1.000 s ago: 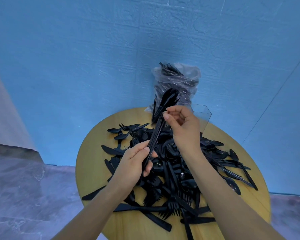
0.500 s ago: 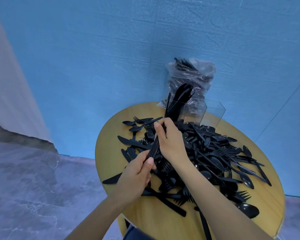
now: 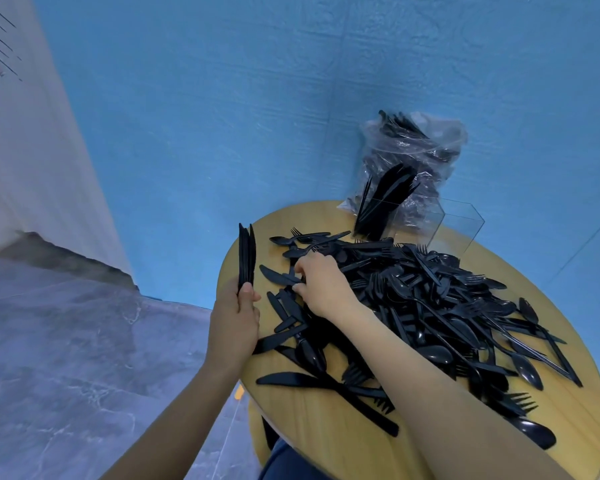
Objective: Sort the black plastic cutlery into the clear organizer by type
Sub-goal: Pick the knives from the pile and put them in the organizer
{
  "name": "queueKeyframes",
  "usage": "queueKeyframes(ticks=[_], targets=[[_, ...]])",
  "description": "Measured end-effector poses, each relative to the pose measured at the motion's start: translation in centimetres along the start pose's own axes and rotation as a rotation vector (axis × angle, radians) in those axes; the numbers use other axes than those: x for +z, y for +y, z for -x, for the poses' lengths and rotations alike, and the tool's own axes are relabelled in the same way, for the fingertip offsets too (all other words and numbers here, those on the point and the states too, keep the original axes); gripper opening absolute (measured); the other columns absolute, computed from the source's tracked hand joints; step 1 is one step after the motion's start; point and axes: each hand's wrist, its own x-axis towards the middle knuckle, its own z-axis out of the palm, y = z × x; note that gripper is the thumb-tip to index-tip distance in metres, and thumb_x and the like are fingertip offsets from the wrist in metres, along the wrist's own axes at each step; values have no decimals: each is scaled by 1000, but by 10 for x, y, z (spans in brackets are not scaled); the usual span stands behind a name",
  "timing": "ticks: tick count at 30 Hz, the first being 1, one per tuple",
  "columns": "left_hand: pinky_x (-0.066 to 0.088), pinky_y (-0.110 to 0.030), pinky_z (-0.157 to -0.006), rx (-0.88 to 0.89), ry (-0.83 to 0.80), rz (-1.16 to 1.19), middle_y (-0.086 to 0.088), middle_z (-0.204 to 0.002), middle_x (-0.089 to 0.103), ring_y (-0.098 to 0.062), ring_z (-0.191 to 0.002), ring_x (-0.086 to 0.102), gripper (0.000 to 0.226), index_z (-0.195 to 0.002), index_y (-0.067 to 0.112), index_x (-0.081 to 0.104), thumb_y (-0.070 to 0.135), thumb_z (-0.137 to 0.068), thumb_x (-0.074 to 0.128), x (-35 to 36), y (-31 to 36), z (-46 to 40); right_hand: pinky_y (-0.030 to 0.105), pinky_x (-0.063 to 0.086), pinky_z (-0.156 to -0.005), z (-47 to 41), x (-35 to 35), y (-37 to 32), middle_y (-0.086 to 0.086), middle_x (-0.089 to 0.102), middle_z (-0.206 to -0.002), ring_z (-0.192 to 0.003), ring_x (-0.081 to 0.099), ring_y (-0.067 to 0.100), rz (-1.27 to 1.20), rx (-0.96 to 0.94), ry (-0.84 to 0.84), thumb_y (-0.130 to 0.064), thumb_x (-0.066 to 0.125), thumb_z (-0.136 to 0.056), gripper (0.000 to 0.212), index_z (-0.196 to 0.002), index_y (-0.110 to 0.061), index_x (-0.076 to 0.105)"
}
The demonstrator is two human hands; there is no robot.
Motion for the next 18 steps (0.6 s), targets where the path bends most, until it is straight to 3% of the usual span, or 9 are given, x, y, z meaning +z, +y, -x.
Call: queueKeyframes(ticks=[4,8,12,18], targets=[[35,-21,-48,38,-7,-32,1,-67,47,-13,-52,40,27,-81,16,47,22,-102,32,9,-2,0,33,40,-87,1,-1,3,13,53,-120,-117,41,29,103,-8,-31,-24,51,-97,30,-122,-7,50],[37,-34,-55,56,16,-62,-2,-66,50,-17,-55,44,30,-76,20,47,24,-102,32,16,-7,-4,35,45,-87,0,-4,6,13,56,-116,-112,48,28,81,7,-79,-22,53,-95,30,-120,-5,52],[35,-20,-48,81,15,-127,0,-59,48,-9,-49,43,29,-82,15,50,25,-102,32,21,-5,-4,36,50,-85,-3,-13,11,13,64,-102,-94,59,26,-139,93,-49,-14,60,-90,24,-108,1,61],[30,-21,-45,97,-46,-76,-2,-59,44,-12,-49,37,31,-84,11,50,28,-102,31,28,-4,-3,23,42,-70,-1,-36,28,-1,56,-76,-72,53,12,-582,229,27,-9,62,-89,12,-101,-7,64]])
